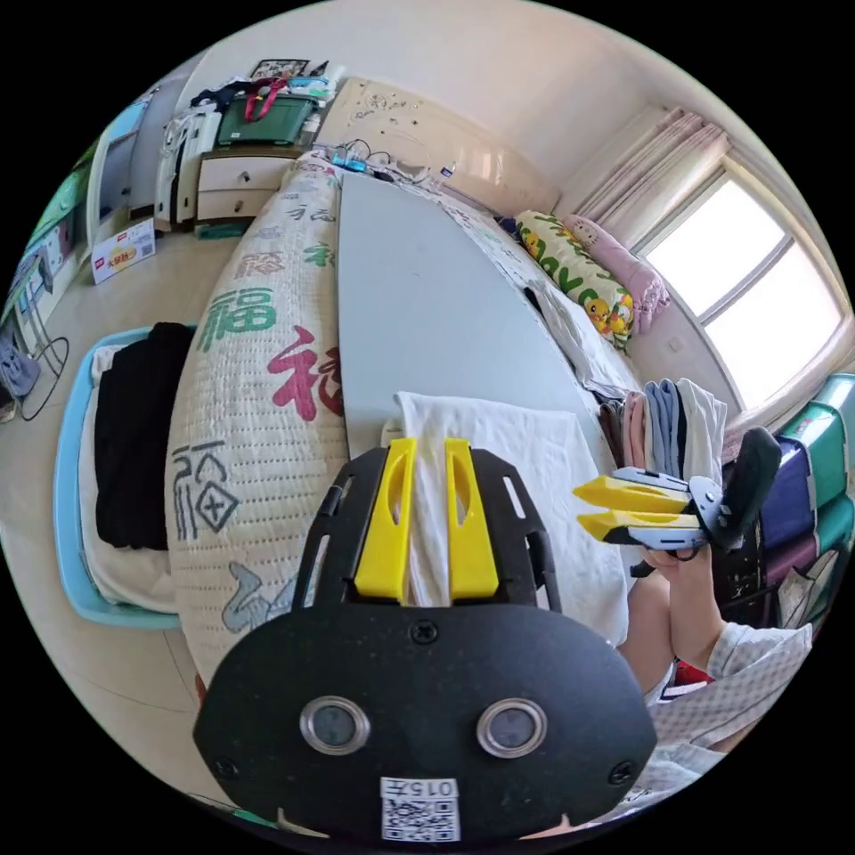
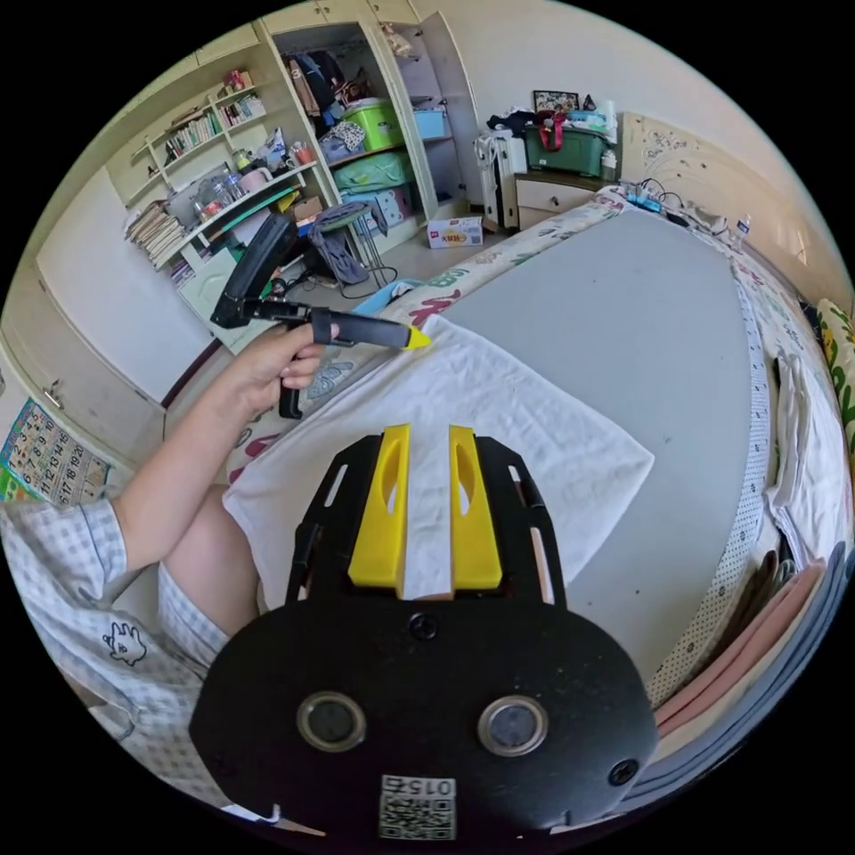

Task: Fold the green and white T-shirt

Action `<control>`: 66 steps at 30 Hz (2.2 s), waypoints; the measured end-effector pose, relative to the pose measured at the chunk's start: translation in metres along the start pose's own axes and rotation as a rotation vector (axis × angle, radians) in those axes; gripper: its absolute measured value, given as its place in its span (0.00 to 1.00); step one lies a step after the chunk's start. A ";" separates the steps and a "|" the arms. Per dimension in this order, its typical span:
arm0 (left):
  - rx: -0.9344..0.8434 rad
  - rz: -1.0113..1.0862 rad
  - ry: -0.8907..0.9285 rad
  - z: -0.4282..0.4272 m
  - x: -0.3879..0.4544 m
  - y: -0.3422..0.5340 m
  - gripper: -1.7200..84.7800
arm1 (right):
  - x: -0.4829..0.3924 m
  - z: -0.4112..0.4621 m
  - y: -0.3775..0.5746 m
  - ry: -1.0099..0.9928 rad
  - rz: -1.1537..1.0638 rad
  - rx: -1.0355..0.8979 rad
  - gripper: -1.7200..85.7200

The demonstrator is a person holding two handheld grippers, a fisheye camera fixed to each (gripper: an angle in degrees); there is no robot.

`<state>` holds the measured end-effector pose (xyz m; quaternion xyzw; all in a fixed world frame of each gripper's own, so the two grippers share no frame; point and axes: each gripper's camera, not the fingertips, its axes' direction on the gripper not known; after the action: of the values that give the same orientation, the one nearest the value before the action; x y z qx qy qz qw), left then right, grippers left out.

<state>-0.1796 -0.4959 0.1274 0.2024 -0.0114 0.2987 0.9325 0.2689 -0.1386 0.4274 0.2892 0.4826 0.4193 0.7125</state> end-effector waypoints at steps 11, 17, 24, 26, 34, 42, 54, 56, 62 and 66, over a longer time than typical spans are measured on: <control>0.054 0.004 -0.208 -0.015 0.008 -0.031 0.02 | -0.007 0.104 0.007 0.173 -0.012 -0.097 0.12; 0.123 -0.120 -0.019 -0.033 -0.024 -0.027 0.12 | 0.058 0.084 0.051 0.191 0.303 0.141 0.17; 0.076 -0.179 0.108 -0.025 -0.046 -0.026 0.18 | 0.118 0.152 0.088 0.063 0.479 0.035 0.16; 0.065 -0.191 0.191 -0.023 -0.050 -0.028 0.18 | 0.123 0.188 0.090 0.022 0.495 0.018 0.14; 0.064 -0.201 0.221 -0.024 -0.055 -0.025 0.16 | 0.096 0.259 0.092 0.085 0.440 0.059 0.12; 0.109 -0.236 0.207 -0.036 -0.058 -0.008 0.06 | 0.088 0.294 0.130 0.070 0.415 0.104 0.07; 0.363 0.021 0.209 -0.108 0.016 0.032 0.02 | 0.080 0.243 0.238 -0.123 0.375 0.423 0.05; 0.426 0.103 0.219 -0.131 0.048 0.034 0.01 | 0.073 0.203 0.261 -0.114 0.313 0.486 0.05; 0.535 0.311 0.298 -0.175 0.150 -0.021 0.01 | 0.105 0.065 0.287 -0.118 0.271 0.676 0.04; 0.577 0.450 0.244 -0.170 0.230 -0.074 0.01 | 0.134 -0.028 0.287 0.088 0.225 0.743 0.04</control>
<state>0.0338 -0.3580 -0.0233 0.4119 0.1398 0.5088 0.7429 0.1760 0.1169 0.5919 0.5605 0.5968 0.3033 0.4876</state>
